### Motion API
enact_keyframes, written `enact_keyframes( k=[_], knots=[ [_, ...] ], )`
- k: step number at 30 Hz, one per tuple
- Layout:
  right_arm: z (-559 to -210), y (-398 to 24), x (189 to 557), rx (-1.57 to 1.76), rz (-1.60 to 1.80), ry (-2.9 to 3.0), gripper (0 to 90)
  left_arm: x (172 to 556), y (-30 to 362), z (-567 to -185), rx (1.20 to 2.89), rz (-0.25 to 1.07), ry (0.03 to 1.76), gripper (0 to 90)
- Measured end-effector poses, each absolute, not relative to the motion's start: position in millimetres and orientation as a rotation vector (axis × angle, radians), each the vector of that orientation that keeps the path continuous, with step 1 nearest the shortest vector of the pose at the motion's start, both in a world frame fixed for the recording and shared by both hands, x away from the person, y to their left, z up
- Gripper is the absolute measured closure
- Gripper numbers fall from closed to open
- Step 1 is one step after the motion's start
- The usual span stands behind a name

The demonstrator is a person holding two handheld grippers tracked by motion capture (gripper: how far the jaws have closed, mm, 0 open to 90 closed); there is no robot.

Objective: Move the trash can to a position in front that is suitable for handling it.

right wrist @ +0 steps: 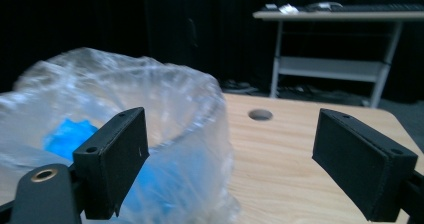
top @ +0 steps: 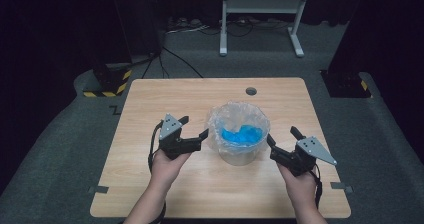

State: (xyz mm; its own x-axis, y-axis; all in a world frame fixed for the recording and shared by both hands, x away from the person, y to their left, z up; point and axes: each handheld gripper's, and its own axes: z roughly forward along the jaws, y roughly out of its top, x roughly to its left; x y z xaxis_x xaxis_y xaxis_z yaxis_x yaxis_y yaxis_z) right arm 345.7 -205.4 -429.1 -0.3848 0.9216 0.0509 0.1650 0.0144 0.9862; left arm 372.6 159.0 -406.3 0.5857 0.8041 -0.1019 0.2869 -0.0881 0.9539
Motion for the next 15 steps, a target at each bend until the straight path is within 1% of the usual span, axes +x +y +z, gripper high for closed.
enact_keyframes(
  k=[8,11,12,15],
  knots=[
    [-423,-197,345,1.089,1.46,1.639,13.4,370,151,-401,1.645,0.556,0.855,15.1],
    [-419,-193,349,1.076,1.431,1.645,13.6,371,146,-401,1.667,0.614,0.831,18.3],
    [-418,-193,351,1.076,1.426,1.648,13.7,371,146,-401,1.667,0.614,0.831,18.6],
    [-411,-191,360,1.104,1.417,1.632,14.3,379,140,-405,1.681,0.56,0.876,18.0]
  ],
)
